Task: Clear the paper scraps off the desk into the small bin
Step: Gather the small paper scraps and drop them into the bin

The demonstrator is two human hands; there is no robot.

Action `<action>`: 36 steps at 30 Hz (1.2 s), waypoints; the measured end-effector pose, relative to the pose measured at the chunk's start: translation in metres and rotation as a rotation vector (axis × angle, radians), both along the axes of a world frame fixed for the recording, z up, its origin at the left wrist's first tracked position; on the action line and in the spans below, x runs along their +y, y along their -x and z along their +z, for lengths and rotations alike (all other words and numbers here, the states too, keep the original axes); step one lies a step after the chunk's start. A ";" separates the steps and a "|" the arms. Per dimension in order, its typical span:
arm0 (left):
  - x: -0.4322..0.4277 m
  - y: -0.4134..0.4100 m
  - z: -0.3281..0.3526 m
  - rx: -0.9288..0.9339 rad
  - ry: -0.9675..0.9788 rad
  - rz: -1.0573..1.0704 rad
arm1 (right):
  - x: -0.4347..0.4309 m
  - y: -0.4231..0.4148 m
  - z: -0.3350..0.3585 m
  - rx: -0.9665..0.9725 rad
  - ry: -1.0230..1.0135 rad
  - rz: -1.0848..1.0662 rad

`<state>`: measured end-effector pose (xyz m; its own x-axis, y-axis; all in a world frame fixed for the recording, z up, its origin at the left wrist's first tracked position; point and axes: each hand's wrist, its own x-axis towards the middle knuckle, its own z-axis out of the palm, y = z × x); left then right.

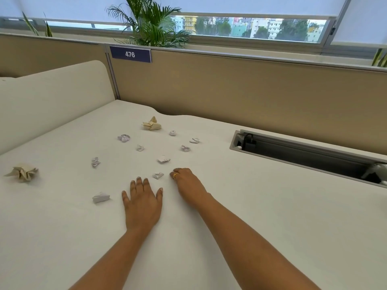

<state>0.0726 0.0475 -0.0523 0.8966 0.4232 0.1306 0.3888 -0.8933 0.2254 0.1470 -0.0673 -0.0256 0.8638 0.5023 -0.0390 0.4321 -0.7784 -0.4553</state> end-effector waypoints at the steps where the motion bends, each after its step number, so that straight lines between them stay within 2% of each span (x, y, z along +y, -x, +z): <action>1: 0.000 0.000 0.000 0.001 0.002 0.000 | -0.002 0.003 -0.001 -0.022 -0.014 -0.011; 4: -0.001 0.000 0.002 0.009 0.004 -0.004 | -0.012 0.013 -0.002 -0.089 -0.021 -0.026; 14: -0.009 0.010 0.004 -0.018 0.038 -0.003 | -0.054 0.028 0.007 -0.072 -0.068 -0.085; 23: -0.010 0.009 0.005 -0.023 0.035 0.010 | -0.009 0.016 0.026 -0.120 -0.102 0.019; 28: -0.009 0.007 0.003 -0.041 0.042 0.012 | 0.019 0.009 0.033 -0.175 0.050 0.170; 33: -0.008 0.007 0.002 -0.051 0.011 0.009 | 0.030 0.006 0.026 -0.231 0.332 0.332; 36: -0.008 0.007 0.002 -0.045 -0.001 0.007 | 0.027 0.009 0.021 -0.258 0.360 0.341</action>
<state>0.0658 0.0397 -0.0500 0.8867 0.4296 0.1707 0.3849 -0.8907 0.2420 0.1383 -0.0400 -0.0042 0.6591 0.7489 -0.0683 0.7488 -0.6620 -0.0329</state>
